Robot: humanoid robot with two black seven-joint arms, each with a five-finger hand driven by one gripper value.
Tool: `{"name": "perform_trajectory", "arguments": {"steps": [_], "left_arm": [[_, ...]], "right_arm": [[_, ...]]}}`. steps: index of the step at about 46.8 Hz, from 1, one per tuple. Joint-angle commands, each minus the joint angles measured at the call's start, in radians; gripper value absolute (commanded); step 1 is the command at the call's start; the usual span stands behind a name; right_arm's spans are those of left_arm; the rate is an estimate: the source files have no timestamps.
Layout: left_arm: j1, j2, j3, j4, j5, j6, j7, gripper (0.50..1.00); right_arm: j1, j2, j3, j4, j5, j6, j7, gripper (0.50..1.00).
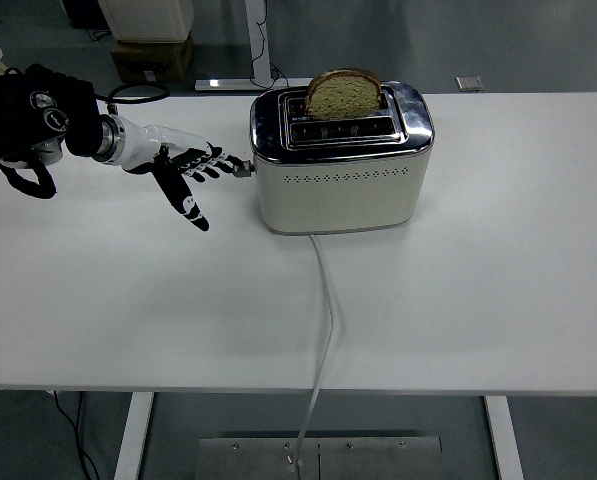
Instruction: Press down toaster
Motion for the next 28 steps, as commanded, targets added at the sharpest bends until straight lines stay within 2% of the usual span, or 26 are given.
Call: {"name": "perform_trajectory", "arguments": {"steps": [1, 10, 28], "left_arm": [[0.005, -0.002, 0.0, 0.0, 0.0, 0.0, 0.0, 1.0], [0.018, -0.01, 0.0, 0.0, 0.0, 0.037, 0.0, 1.0], [0.052, -0.011, 0.0, 0.001, -0.001, 0.041, 0.0, 1.0]], "right_arm": [[0.0, 0.0, 0.0, 0.0, 0.0, 0.0, 0.0, 1.0], [0.0, 0.0, 0.0, 0.0, 0.0, 0.0, 0.0, 1.0], [0.0, 0.0, 0.0, 0.0, 0.0, 0.0, 0.0, 1.0]]}}
